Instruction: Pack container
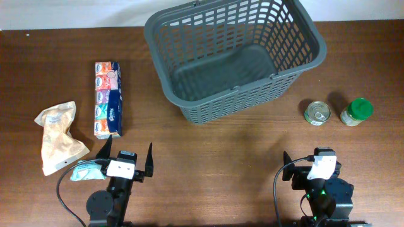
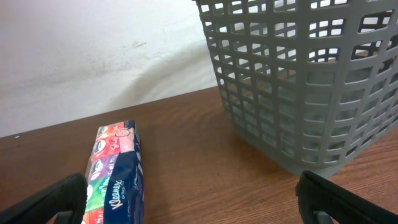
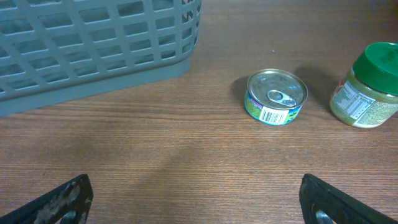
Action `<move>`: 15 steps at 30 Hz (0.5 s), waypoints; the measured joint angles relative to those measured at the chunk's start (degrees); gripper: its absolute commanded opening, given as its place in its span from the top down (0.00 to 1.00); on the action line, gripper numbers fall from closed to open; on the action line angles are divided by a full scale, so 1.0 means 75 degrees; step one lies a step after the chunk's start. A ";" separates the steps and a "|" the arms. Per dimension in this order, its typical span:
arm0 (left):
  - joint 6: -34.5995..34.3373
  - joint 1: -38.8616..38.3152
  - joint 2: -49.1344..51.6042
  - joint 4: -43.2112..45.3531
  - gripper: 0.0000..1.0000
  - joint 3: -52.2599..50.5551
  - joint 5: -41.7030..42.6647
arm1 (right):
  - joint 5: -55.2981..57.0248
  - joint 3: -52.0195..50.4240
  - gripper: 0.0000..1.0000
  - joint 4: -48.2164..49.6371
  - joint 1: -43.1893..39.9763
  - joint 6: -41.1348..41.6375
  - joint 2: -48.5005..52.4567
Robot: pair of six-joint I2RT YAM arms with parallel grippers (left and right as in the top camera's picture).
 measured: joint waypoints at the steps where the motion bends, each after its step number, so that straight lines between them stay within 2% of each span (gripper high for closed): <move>1: 0.0000 0.0000 0.0000 0.0000 0.01 0.0000 0.0000 | 0.0000 0.0000 0.01 0.0000 0.0000 0.0000 0.0000; 11: 0.0000 0.0000 0.0000 0.0000 0.01 0.0000 0.0000 | 0.0000 0.0000 0.01 0.0020 0.0000 0.0000 0.0000; 15: 0.0000 0.0000 0.0000 0.0000 0.01 0.0000 -0.0035 | 0.0003 -0.0003 0.01 0.0411 0.0000 0.0003 0.0000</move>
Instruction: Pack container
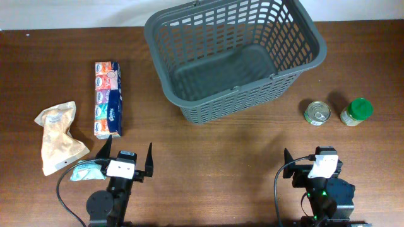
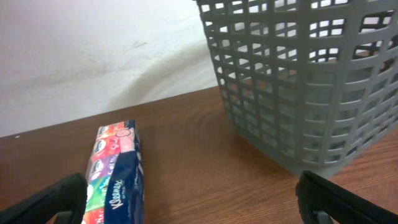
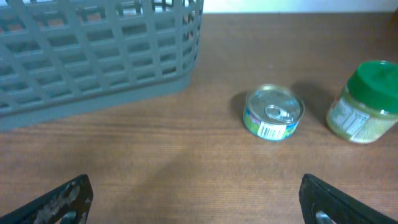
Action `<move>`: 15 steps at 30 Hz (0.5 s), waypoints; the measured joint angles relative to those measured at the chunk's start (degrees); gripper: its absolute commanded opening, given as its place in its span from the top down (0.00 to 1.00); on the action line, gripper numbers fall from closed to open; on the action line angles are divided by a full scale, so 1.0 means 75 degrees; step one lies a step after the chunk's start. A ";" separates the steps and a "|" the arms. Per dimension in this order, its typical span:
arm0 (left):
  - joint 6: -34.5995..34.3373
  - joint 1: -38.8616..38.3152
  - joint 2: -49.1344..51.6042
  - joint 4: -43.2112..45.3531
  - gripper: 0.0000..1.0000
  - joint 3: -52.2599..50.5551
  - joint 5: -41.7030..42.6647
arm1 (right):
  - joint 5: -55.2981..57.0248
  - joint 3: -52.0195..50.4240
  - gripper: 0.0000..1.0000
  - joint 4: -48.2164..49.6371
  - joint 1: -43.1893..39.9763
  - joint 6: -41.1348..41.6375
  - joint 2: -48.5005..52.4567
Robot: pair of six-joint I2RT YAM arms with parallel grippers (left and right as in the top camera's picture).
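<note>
An empty grey basket (image 1: 235, 55) stands at the back middle of the table. Left of it lies a Kleenex tissue multipack (image 1: 107, 98), also in the left wrist view (image 2: 115, 180). A beige paper bag (image 1: 58, 137) and a small teal packet (image 1: 86, 170) lie at the far left. A small tin can (image 1: 317, 113) and a green-lidded jar (image 1: 356, 112) stand to the right, both in the right wrist view (image 3: 273, 112) (image 3: 365, 102). My left gripper (image 1: 126, 157) is open near the front edge, close to the teal packet. My right gripper (image 1: 314, 165) is open, in front of the can.
The basket's wall (image 2: 298, 81) fills the right of the left wrist view. A white wall (image 2: 93, 56) stands behind the table. Bare wooden tabletop (image 1: 214, 164) lies between the two arms.
The right wrist view has shifted a little: the can and jar sit lower in the frame and the table's far edge shows. The left arm and the objects have not moved.
</note>
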 measured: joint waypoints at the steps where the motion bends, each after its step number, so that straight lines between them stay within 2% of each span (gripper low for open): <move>1: 0.0000 0.0000 0.0000 -0.0003 0.01 0.0000 -0.0032 | 0.0000 0.0000 0.01 0.0082 0.0000 0.0003 0.0000; 9: 0.0000 0.0000 0.0000 0.0353 0.01 0.0000 0.0111 | -0.0775 -0.0006 0.01 0.0775 0.0000 -0.0003 0.0000; 12: -0.0175 0.0000 0.0000 0.0405 0.01 0.0000 0.0799 | -0.1346 -0.0006 0.01 0.0828 0.0000 -0.0003 0.0000; 15: -0.0673 0.0000 0.0000 0.0414 0.01 0.0003 0.2031 | -0.2127 0.0076 0.01 0.0527 0.0000 -0.0003 0.0003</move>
